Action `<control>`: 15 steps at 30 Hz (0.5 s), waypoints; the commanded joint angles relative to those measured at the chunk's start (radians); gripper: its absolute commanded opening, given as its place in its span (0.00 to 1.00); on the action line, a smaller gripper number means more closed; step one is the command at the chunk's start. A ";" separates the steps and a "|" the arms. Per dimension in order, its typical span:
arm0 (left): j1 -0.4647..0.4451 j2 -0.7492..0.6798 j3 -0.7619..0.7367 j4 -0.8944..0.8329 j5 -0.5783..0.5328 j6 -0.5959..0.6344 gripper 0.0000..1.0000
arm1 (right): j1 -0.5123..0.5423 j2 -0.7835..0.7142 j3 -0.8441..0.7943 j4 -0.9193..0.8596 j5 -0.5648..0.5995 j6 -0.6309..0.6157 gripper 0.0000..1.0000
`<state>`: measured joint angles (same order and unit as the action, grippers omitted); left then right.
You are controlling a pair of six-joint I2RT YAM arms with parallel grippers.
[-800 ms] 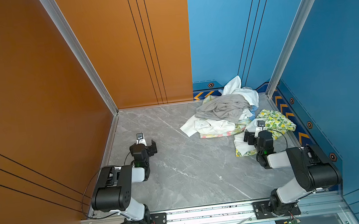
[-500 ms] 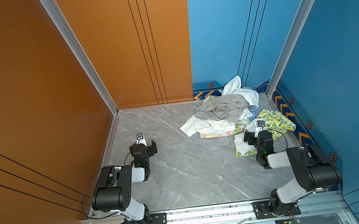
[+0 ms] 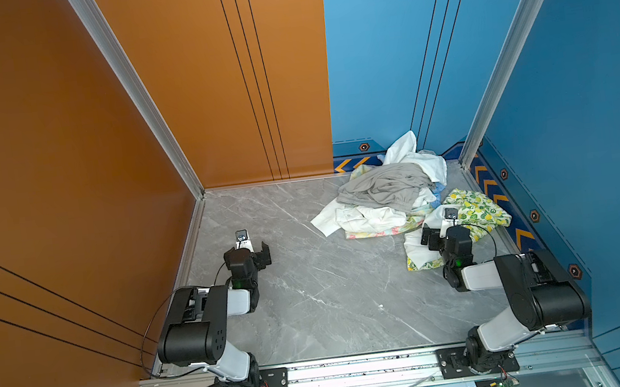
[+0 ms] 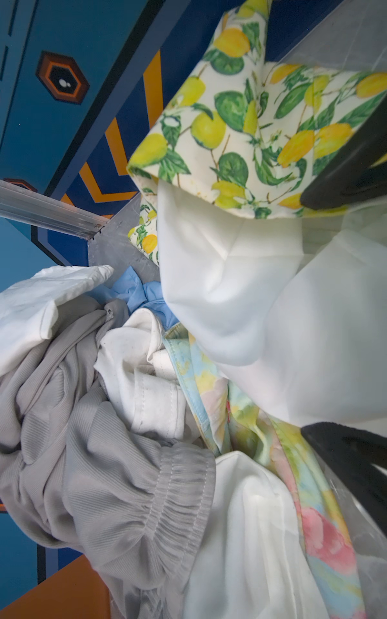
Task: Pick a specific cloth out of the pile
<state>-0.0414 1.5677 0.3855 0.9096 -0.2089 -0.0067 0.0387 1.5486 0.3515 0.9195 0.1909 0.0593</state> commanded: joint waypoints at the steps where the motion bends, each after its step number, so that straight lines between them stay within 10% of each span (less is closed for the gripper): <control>1: 0.002 -0.003 -0.005 0.013 0.021 0.009 0.98 | -0.004 -0.002 0.024 -0.015 -0.036 0.004 1.00; 15: -0.023 -0.010 -0.006 0.010 0.010 0.034 0.98 | 0.033 -0.016 -0.014 0.047 0.024 -0.022 1.00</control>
<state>-0.0486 1.5677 0.3855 0.9092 -0.2085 -0.0021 0.0559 1.5486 0.3557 0.9222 0.1879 0.0551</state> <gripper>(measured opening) 0.979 0.997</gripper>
